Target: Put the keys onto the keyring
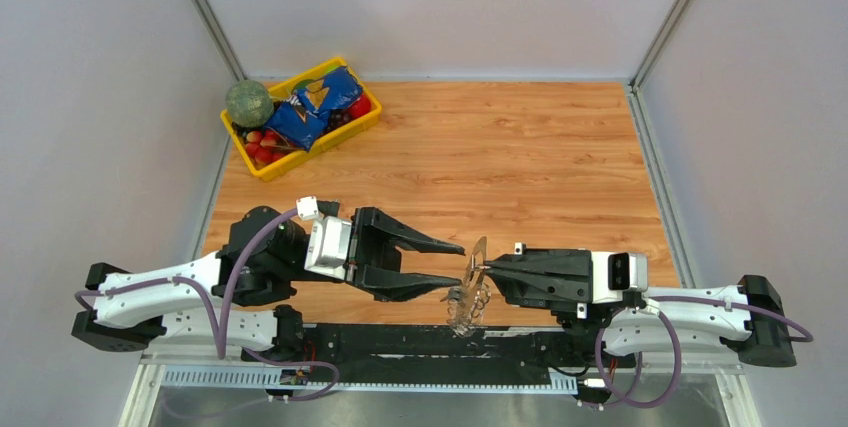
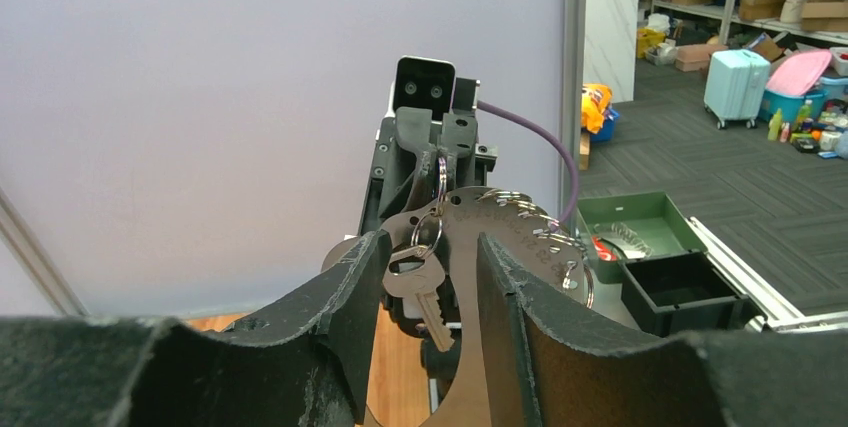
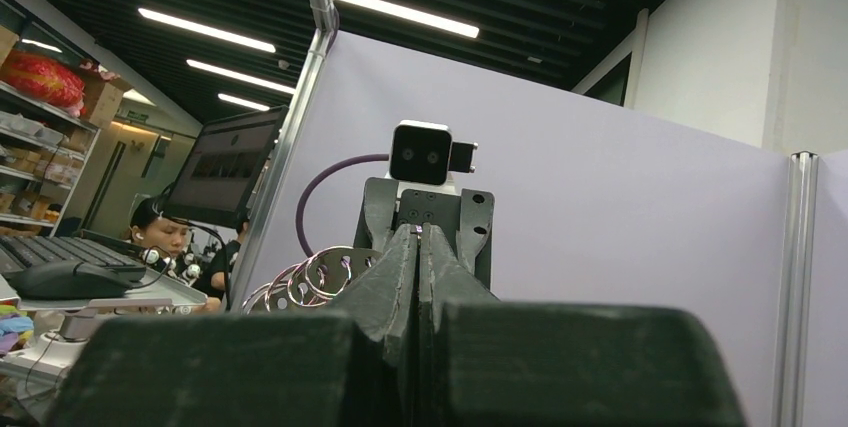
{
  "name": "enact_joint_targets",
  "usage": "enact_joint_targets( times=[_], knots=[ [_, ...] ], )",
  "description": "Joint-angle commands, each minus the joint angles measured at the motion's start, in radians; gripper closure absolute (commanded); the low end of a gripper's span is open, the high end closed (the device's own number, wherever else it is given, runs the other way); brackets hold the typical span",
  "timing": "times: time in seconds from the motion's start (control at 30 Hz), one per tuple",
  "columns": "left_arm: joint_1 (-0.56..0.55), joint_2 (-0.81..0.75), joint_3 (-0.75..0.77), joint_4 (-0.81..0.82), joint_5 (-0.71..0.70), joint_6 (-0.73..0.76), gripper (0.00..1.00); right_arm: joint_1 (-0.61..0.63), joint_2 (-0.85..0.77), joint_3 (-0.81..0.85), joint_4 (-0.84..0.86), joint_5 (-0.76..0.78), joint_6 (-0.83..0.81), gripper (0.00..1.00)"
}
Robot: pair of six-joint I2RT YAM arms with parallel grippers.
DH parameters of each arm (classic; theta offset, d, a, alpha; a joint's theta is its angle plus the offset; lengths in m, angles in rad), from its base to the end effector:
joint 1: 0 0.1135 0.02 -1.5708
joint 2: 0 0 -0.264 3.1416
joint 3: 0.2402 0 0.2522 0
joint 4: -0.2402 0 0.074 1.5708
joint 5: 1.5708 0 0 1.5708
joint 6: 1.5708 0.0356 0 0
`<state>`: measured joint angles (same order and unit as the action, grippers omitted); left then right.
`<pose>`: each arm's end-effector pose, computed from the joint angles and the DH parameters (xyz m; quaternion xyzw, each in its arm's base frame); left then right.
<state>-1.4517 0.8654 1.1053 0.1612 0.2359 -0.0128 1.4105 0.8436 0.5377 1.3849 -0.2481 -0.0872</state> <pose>0.0122 -0.1723 0.4734 0.4351 0.3477 -0.6019 0.5723 0.0149 0.1469 0.3898 -0.2524 0.0952 0.6151 0.7409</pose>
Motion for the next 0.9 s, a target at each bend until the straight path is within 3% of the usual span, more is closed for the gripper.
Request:
enact_joint_targets(
  times=[0.0,0.43,0.87],
  knots=[
    [-0.004,0.013,0.033,0.043,0.022,-0.015,0.53,-0.002,0.000,0.038,0.019,-0.014,0.020,1.00],
    [-0.004,0.035,0.027,0.072,0.045,-0.021,0.54,-0.002,0.011,0.051,0.004,-0.018,0.022,1.00],
    [-0.004,0.036,0.022,0.078,0.051,-0.023,0.62,-0.002,0.031,0.051,0.028,-0.019,0.021,1.00]
  ],
)
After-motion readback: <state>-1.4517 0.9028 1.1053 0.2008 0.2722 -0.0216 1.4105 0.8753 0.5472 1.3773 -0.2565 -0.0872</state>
